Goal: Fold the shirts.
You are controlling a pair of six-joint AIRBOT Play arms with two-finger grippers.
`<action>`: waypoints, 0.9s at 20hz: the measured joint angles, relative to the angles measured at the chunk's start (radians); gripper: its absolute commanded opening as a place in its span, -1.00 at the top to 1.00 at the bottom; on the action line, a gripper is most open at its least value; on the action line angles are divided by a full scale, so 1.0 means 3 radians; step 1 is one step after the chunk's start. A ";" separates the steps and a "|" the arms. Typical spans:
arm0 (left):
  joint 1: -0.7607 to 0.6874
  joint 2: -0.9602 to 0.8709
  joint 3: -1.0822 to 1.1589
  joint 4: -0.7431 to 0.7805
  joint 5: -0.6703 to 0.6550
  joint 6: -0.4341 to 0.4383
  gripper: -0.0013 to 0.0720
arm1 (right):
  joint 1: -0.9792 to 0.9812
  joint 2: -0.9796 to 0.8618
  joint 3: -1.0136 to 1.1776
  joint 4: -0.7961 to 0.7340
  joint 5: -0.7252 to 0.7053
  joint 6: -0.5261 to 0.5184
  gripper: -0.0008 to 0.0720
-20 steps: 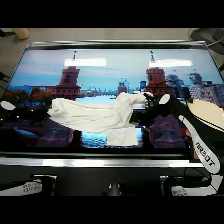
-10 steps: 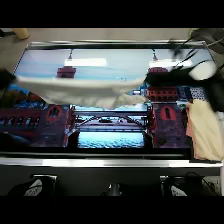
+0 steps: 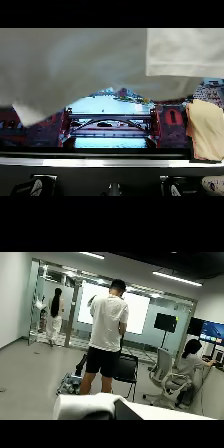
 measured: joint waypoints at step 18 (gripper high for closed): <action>-0.0589 -0.2837 -0.0926 0.0203 -0.0436 0.0272 -0.82 | -0.0013 -0.2969 0.0031 -0.0167 0.0459 0.0458 -0.41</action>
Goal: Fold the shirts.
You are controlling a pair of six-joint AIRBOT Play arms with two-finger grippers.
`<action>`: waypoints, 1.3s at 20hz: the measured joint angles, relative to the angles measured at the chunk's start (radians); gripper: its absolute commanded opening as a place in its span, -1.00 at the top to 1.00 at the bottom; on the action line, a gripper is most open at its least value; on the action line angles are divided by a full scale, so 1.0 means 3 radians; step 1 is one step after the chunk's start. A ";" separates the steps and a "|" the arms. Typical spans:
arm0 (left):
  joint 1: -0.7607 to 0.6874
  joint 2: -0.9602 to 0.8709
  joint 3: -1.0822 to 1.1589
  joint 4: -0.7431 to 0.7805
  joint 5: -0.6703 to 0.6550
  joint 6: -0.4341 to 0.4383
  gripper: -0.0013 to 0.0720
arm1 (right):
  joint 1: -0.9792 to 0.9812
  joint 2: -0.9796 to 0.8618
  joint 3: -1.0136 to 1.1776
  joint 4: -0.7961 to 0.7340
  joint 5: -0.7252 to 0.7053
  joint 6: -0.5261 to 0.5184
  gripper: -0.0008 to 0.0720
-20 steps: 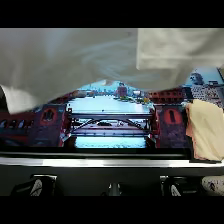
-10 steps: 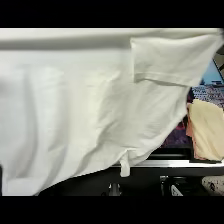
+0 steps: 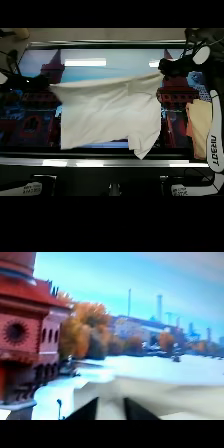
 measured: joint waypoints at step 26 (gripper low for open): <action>-0.0128 -0.0027 -0.1854 -0.0420 -0.0460 0.0519 0.88 | -0.0678 0.0291 -0.2229 0.0290 0.1059 -0.0654 -0.45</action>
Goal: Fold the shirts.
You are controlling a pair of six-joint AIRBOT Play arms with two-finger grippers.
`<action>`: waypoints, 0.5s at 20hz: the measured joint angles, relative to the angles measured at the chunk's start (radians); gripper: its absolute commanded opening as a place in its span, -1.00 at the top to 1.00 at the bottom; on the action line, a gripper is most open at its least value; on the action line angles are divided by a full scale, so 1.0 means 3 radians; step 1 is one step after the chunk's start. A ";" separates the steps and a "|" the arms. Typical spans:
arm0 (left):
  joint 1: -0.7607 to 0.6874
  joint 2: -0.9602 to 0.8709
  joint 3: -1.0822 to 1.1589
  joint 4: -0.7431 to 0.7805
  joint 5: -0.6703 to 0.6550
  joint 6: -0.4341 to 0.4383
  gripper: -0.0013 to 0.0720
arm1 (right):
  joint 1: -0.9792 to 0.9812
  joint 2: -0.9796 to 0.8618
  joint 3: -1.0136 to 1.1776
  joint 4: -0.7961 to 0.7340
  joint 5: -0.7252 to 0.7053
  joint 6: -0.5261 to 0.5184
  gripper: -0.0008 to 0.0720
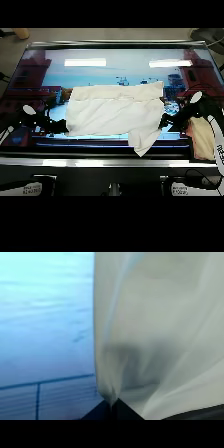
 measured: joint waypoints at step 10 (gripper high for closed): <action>-0.0093 0.0417 0.0376 0.0018 0.0056 0.0027 0.89 | -0.0004 0.0178 -0.0104 0.0408 -0.1015 -0.0201 0.93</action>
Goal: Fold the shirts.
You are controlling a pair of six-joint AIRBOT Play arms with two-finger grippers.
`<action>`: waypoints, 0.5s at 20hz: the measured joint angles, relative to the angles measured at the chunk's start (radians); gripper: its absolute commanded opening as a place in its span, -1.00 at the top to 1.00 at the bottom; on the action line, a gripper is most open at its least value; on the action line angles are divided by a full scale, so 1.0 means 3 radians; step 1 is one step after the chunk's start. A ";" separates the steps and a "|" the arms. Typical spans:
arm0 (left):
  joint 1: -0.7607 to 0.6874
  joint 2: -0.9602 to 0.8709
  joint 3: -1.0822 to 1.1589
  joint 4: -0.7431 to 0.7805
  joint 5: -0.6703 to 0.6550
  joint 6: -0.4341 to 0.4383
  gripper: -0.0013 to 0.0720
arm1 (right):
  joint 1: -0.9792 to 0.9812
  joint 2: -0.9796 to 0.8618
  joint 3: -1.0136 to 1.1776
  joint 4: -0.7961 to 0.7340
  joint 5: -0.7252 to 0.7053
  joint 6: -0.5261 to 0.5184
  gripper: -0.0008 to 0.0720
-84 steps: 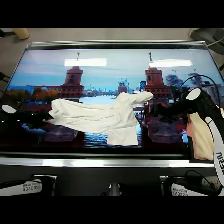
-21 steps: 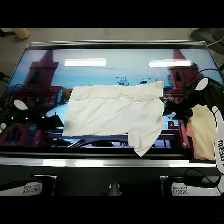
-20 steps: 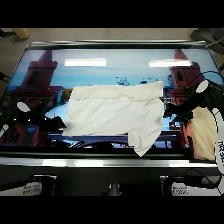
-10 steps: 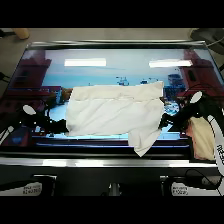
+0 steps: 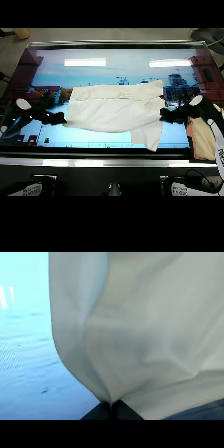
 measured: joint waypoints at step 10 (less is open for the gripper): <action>0.0000 0.1489 0.3084 0.0544 0.0252 -0.0390 0.89 | 0.0005 0.2080 0.2494 -0.0341 -0.0076 -0.0080 0.93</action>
